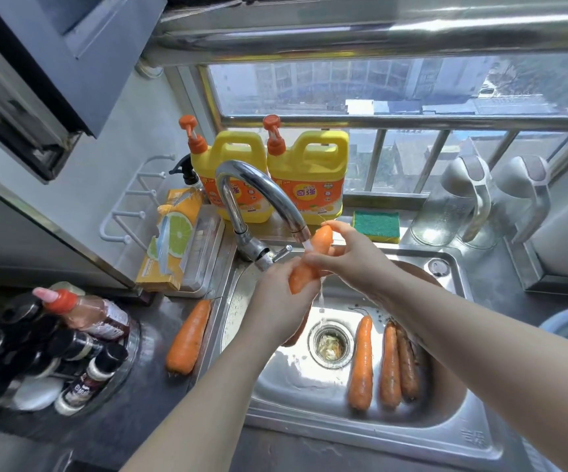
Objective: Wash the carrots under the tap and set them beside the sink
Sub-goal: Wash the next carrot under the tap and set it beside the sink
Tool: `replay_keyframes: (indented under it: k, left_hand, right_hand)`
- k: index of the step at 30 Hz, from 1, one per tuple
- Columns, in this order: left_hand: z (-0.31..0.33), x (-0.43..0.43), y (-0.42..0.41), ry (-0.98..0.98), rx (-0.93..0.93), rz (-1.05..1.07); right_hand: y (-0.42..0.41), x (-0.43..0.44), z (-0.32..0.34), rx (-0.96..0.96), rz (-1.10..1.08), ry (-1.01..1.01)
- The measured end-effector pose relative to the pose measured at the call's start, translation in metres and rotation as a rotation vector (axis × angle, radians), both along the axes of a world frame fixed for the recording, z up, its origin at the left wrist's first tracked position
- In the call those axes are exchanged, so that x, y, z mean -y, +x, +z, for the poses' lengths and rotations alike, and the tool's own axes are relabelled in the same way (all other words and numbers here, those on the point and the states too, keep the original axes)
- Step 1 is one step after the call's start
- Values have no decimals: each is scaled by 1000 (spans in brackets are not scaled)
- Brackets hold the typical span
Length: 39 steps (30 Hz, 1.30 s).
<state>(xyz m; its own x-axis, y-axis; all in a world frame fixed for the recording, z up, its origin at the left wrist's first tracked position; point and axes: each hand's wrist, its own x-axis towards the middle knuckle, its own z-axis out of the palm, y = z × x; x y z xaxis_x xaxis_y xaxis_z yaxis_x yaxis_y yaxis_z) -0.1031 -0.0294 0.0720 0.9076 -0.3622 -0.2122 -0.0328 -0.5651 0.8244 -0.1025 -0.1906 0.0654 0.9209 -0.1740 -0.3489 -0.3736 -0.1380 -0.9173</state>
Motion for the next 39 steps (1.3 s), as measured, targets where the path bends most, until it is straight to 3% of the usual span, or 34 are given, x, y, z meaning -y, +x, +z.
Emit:
replay_keyframes:
  k: [3, 8, 12, 18, 24, 27, 32, 36, 39]
  left_hand:
    - [2, -3, 0, -26, -41, 7]
    - [0, 3, 0, 49, 58, -8]
    - [3, 0, 0, -19, -27, 27]
    - [4, 5, 0, 51, 79, 3]
    - [7, 1, -1, -39, -44, 8]
    - [5, 1, -2, -42, -60, 4]
    - [3, -2, 2, -99, -136, 22]
    - [1, -6, 0, -180, -241, 35]
    - [-2, -6, -1, -239, -310, 104]
  right_hand:
    - [2, 10, 2, -42, 47, 123]
    - [2, 4, 4, 9, -9, -113]
    - [5, 11, 4, -20, 61, -70]
    - [5, 5, 3, 64, -1, -196]
    - [1, 4, 10, 44, 104, -236]
    - [2, 5, 9, 58, 46, -279]
    - [0, 1, 4, 64, 102, -136]
    - [3, 6, 0, 69, -6, -236]
    - [-1, 2, -2, 64, 70, -158]
